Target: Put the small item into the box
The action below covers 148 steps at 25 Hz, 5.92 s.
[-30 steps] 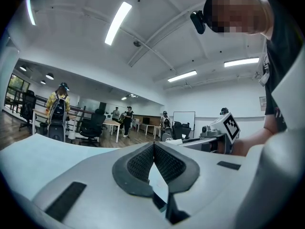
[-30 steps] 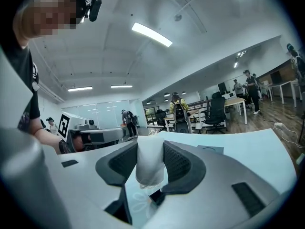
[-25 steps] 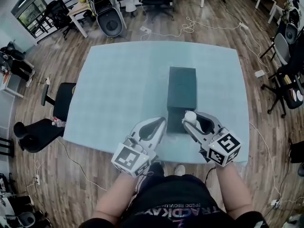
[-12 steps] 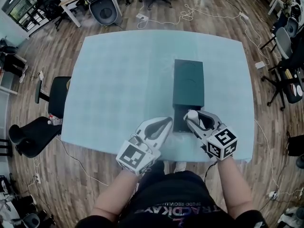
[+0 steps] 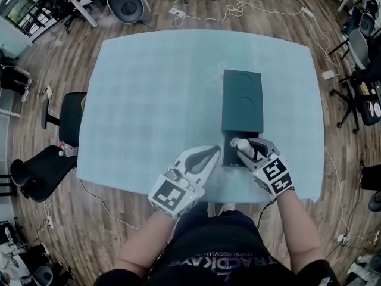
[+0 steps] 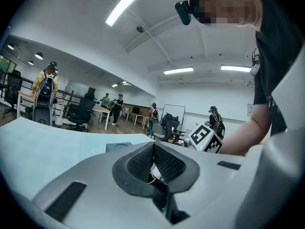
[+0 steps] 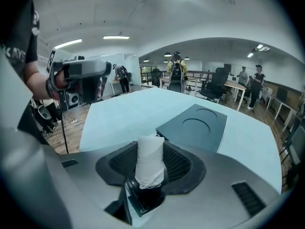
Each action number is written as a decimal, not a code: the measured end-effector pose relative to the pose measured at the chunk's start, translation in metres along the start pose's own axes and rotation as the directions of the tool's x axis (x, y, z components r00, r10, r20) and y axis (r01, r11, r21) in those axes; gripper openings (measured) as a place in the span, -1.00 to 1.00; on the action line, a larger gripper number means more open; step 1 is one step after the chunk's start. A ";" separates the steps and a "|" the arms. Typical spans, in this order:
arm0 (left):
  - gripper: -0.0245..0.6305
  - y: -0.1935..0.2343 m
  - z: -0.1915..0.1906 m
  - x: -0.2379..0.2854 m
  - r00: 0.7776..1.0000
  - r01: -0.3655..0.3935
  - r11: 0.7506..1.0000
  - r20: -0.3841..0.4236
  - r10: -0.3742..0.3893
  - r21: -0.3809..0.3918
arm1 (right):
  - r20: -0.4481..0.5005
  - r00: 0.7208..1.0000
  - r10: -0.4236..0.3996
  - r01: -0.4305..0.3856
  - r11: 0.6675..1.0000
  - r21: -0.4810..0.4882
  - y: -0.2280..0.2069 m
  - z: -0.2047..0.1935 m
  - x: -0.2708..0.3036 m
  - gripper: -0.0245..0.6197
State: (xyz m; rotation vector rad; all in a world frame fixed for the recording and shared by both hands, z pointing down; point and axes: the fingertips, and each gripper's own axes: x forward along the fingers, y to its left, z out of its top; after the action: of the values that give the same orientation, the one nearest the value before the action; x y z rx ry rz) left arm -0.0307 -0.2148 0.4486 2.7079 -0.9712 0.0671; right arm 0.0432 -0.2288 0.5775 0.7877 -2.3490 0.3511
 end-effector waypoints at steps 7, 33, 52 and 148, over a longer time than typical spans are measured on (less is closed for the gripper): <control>-0.82 0.013 -0.010 0.002 1.000 0.003 1.000 -0.013 -0.003 -0.024 | -0.201 0.979 -0.030 -0.023 0.967 -0.253 0.001 -0.026 0.026 -0.35; -0.82 0.040 -0.025 -0.004 0.999 -0.011 0.999 -0.034 0.010 -0.034 | -0.560 0.828 -0.006 -0.330 0.803 -0.496 0.014 -0.078 0.077 -0.33; -0.82 -0.002 -0.006 -0.003 1.000 -0.023 1.000 -0.016 0.024 0.012 | -0.378 0.926 -0.006 -0.185 0.865 -0.467 0.008 -0.047 0.036 -0.25; -0.82 -0.167 0.004 -0.158 0.987 0.154 0.979 0.027 -0.158 0.132 | 0.435 0.819 -0.374 0.243 0.913 0.327 0.180 0.041 -0.229 -0.87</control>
State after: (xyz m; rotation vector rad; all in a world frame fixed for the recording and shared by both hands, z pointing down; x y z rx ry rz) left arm -0.0477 0.0055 0.3853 2.9047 -0.7860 0.0511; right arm 0.0560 -0.0021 0.3904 1.5243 -2.5973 0.3477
